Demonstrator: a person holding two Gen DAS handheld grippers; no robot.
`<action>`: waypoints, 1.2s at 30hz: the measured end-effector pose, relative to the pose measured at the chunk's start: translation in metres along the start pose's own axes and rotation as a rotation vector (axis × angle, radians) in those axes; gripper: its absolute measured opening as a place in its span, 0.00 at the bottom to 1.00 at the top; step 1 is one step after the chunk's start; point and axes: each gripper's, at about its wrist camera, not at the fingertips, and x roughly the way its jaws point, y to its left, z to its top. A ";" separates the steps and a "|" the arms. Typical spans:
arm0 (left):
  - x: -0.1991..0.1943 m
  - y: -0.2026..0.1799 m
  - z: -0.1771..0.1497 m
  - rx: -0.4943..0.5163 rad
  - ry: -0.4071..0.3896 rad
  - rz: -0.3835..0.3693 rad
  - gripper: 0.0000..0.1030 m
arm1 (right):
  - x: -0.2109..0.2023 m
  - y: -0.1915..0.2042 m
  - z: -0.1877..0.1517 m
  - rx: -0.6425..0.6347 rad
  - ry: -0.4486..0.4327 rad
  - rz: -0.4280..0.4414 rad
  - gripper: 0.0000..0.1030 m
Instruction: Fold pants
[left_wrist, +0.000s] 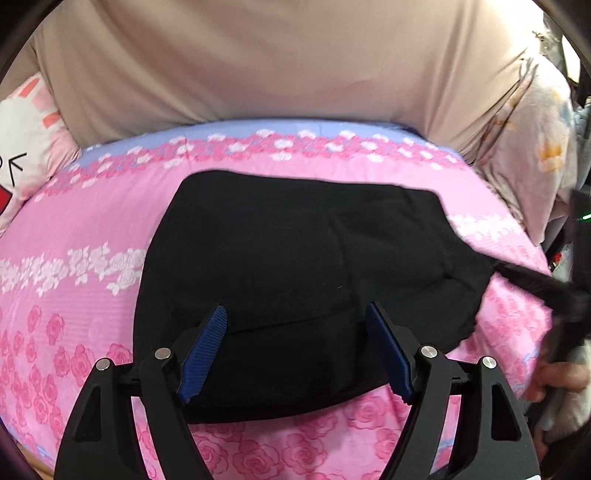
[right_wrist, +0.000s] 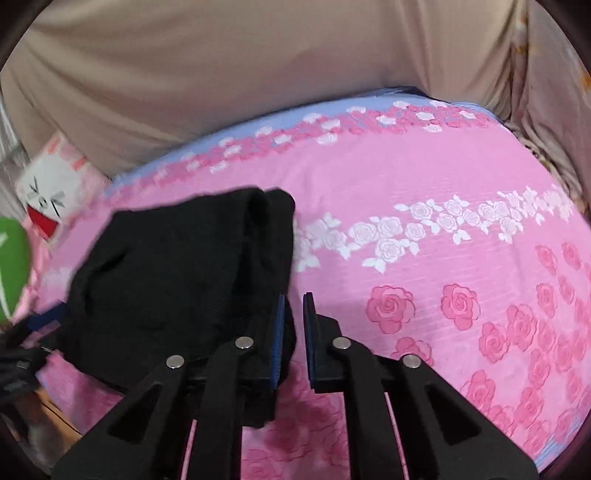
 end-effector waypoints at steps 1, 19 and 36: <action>0.002 0.000 -0.001 0.004 0.004 0.010 0.72 | -0.010 0.007 0.007 -0.024 -0.030 0.010 0.11; -0.007 0.015 -0.004 0.004 -0.017 -0.001 0.76 | 0.035 0.037 0.054 -0.061 0.028 0.052 0.35; -0.021 0.027 0.004 -0.026 -0.018 0.023 0.79 | -0.038 0.043 0.007 -0.049 -0.063 0.167 0.16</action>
